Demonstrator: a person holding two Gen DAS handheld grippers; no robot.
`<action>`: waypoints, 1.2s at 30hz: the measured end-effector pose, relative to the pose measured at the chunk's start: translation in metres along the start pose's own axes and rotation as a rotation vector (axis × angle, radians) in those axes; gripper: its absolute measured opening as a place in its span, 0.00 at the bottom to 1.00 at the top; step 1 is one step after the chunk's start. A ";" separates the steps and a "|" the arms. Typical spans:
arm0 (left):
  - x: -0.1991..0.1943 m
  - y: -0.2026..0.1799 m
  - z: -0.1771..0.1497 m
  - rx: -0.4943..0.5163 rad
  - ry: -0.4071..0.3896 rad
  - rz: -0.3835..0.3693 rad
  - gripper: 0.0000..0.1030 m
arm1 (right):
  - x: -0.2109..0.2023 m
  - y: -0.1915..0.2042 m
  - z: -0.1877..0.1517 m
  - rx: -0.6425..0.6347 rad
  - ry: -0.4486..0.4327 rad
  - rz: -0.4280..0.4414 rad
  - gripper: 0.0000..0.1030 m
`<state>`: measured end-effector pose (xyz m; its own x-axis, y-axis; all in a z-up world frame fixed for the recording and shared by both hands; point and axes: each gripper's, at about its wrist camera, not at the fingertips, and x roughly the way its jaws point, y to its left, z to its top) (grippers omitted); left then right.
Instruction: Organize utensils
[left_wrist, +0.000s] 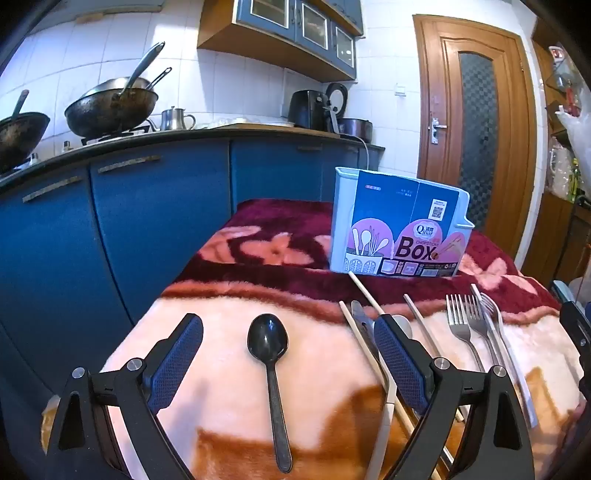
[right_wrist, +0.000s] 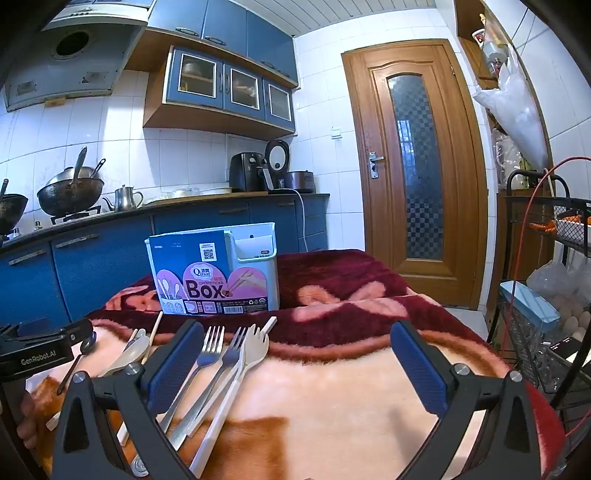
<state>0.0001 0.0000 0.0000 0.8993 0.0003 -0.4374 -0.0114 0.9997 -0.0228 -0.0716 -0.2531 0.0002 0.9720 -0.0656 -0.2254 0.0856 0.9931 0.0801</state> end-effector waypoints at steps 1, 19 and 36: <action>0.000 0.000 0.000 0.000 0.002 -0.001 0.91 | 0.000 0.000 0.000 -0.001 0.002 -0.001 1.00; 0.000 0.000 0.000 0.000 0.004 0.001 0.91 | 0.000 0.000 0.000 0.002 -0.001 0.000 1.00; 0.000 0.000 0.000 0.002 0.004 0.001 0.91 | 0.000 0.000 0.000 0.003 -0.002 0.001 1.00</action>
<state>0.0003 0.0000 0.0000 0.8976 0.0010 -0.4409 -0.0111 0.9997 -0.0204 -0.0717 -0.2534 -0.0002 0.9725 -0.0652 -0.2238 0.0858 0.9928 0.0835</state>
